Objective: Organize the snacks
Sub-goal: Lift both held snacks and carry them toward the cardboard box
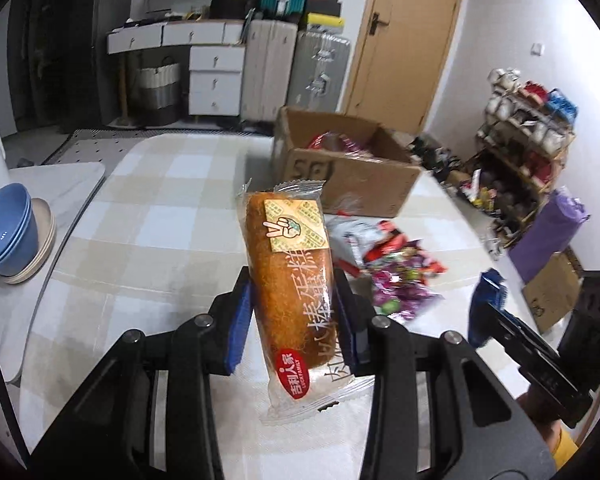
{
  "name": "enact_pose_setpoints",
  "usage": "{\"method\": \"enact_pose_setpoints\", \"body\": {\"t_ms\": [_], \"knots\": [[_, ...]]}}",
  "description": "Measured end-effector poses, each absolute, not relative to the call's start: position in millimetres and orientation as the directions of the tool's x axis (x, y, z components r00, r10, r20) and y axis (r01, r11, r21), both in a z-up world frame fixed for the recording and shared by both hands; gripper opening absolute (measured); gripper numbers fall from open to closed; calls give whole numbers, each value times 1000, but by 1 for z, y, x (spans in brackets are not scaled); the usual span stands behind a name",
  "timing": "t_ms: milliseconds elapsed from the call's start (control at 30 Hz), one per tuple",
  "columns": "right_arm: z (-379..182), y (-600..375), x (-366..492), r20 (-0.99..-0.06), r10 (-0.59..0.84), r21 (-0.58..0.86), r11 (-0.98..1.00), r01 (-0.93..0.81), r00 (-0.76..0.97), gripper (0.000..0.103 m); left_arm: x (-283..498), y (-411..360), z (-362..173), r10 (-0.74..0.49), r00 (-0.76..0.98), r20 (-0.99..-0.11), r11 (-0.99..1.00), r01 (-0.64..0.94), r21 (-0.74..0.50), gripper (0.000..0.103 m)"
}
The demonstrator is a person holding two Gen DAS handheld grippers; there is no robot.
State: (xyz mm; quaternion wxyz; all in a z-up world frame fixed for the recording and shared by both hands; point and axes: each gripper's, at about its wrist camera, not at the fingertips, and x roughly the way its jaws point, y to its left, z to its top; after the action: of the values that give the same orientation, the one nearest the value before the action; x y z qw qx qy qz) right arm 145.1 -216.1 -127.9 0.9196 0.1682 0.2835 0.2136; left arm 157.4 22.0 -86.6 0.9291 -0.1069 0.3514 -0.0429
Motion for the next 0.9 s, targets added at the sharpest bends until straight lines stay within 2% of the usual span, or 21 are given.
{"method": "enact_pose_setpoints", "body": {"t_ms": [333,600,900], "knots": [[-55,-188,93,-383,515,329,852,-407,767,45,92,10,-49,-222,792,-568,958,70,-277,34],[-34,-170,66,-364,555,325,828,-457,748,45,38,2,-32,-265,805,-531,949,120,-292,34],[-16,-159,66,-369,569,307,821,-481,735,45,25,-2,-17,-284,795,-536,946,143,-289,34]]}}
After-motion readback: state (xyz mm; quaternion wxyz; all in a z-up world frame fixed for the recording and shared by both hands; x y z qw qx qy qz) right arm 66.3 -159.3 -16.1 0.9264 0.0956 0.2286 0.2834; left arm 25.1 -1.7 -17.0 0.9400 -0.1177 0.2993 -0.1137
